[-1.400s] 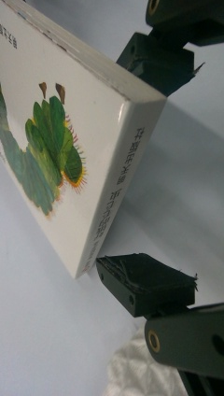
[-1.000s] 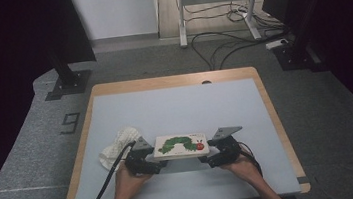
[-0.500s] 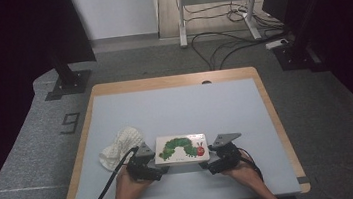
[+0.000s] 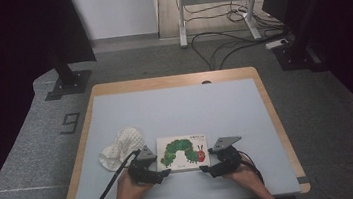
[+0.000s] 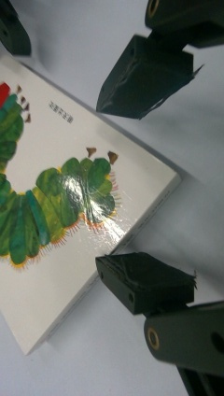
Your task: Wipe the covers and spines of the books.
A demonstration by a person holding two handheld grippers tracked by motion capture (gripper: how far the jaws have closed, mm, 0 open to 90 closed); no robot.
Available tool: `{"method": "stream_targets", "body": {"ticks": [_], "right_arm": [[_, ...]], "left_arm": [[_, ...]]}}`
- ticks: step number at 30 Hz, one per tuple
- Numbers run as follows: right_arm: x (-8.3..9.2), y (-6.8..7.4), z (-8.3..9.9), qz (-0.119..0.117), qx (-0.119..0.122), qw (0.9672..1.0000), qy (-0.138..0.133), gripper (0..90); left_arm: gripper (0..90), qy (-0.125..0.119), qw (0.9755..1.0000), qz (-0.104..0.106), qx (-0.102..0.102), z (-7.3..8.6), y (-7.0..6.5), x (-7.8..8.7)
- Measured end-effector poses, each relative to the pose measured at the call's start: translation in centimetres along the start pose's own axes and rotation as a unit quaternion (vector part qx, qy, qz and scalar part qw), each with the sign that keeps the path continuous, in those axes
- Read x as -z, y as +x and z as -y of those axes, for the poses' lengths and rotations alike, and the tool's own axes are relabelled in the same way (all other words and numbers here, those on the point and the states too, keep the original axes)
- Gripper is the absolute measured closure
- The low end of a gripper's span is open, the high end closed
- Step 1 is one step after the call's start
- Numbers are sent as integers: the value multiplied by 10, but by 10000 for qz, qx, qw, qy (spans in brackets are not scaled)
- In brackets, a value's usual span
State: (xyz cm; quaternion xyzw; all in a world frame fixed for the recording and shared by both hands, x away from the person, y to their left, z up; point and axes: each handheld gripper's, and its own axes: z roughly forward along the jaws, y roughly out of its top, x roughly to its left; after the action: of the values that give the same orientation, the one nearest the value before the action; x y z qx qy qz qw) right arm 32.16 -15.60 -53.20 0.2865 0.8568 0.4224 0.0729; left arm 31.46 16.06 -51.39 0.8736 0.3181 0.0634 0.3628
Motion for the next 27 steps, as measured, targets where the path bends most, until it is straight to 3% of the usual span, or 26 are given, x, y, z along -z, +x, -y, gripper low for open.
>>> {"method": "stream_targets", "body": {"ticks": [2, 5, 7, 12, 27], "right_arm": [[0, 1, 0, 20, 57, 10000, 38, 212], [-1, 3, 0, 96, 138, 9998, 60, 218], [-1, 5, 0, 208, 266, 9994, 107, 259], [-1, 8, 0, 348, 385, 9985, 165, 281], [-10, -12, -12, 566, 292, 9979, 129, 356]], "left_arm": [[238, 96, 9998, -150, -85, 1, -2, 1], [251, 226, 9994, -165, -179, 4, -3, -1], [292, 242, 9989, -292, -272, 5, -5, 0], [356, 293, 9984, -331, -355, 6, -6, 2], [390, 257, 9987, -390, -220, -11, 20, -10]]}}
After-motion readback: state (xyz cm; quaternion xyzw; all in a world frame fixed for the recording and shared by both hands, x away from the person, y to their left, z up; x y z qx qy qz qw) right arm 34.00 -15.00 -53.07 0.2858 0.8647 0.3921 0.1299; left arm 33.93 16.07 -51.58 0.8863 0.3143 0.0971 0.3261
